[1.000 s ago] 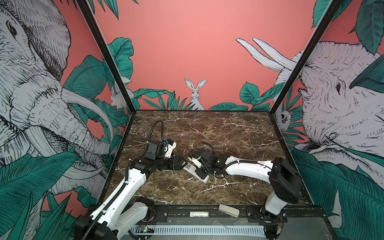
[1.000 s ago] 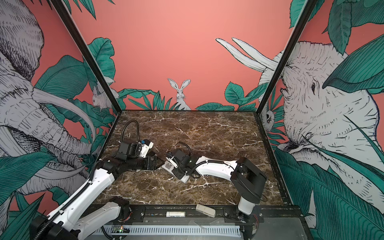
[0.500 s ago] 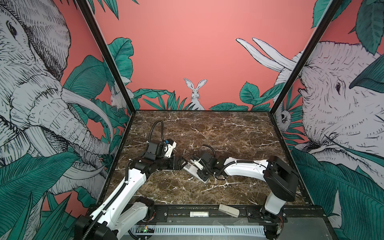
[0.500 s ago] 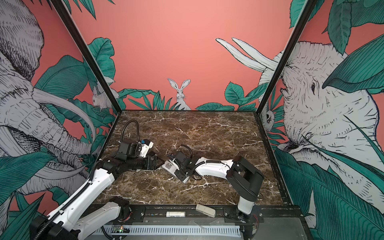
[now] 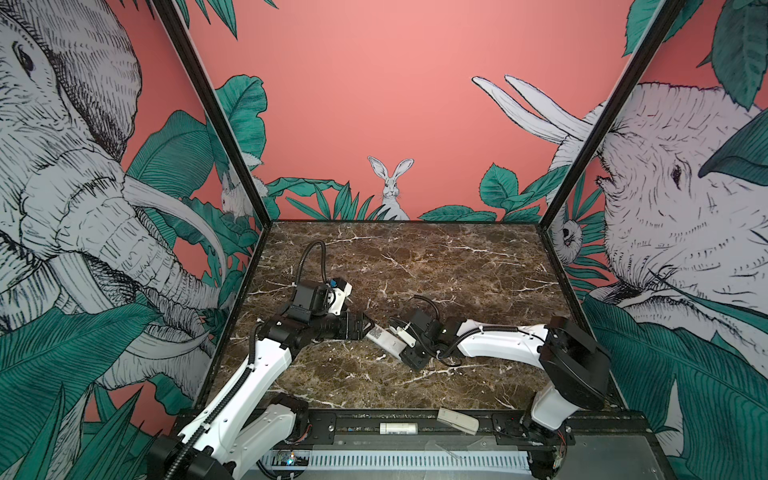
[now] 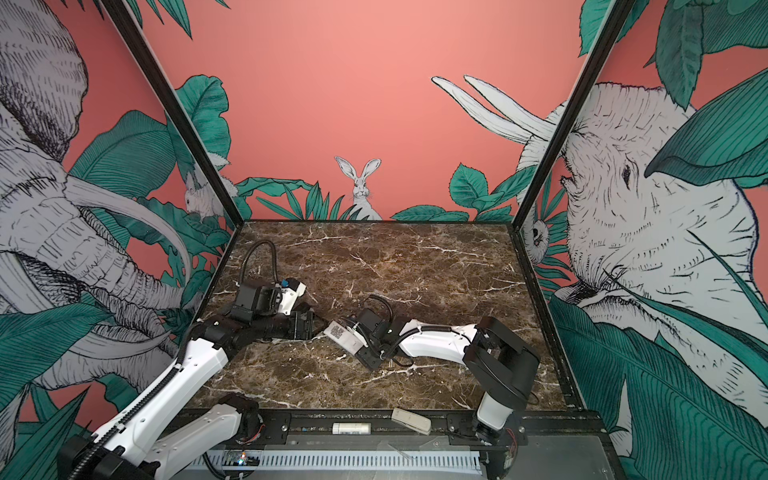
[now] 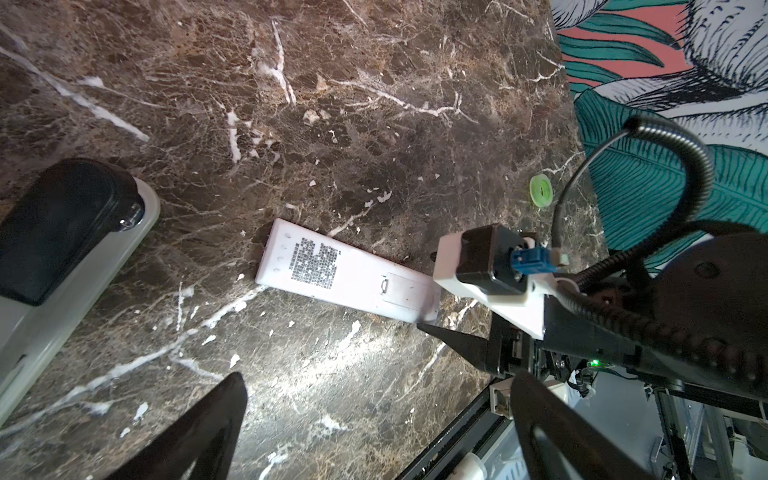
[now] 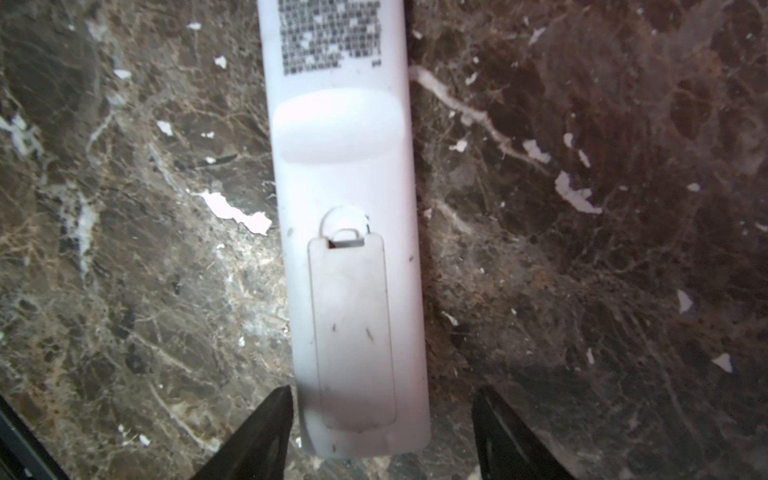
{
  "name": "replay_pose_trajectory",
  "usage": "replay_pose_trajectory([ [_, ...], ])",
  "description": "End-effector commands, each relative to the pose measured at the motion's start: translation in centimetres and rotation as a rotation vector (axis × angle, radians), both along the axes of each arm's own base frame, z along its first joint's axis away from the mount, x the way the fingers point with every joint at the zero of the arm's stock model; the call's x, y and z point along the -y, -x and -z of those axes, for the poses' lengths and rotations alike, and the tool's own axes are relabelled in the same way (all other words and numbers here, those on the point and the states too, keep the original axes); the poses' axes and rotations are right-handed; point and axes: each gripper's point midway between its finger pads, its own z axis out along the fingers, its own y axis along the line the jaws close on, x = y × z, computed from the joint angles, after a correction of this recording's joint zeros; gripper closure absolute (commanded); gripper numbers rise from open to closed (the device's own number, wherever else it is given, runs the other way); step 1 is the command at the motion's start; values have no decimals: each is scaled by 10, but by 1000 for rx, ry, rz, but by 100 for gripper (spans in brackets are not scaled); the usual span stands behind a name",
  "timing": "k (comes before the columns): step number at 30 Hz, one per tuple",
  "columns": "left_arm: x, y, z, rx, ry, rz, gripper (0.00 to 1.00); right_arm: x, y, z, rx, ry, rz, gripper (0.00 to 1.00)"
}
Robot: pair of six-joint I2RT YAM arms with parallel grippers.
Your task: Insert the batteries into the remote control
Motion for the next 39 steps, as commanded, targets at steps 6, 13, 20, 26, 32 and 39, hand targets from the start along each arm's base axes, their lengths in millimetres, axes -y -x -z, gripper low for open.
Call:
replay_pose_trajectory([
  [6, -2, 0, -2, 26, 2, -3, 1, -9, -4, 6, 12, 30, 16, 32],
  [13, -1, 0, -2, 32, 9, -4, 1, -14, -11, 10, 29, 56, 34, 45],
  [20, 0, 0, -1, 34, 24, -6, 1, -23, -14, 0, 40, 37, 18, 67],
  [26, 1, 0, -2, 50, 51, -13, 1, -25, -15, -19, 54, -21, 28, 73],
  [32, 13, -2, -8, 69, 145, 0, 1, -29, -18, -49, 16, -180, 68, 76],
  [39, 18, -8, -19, 109, 185, 12, 0, -11, -27, -81, -18, -305, 149, 78],
])
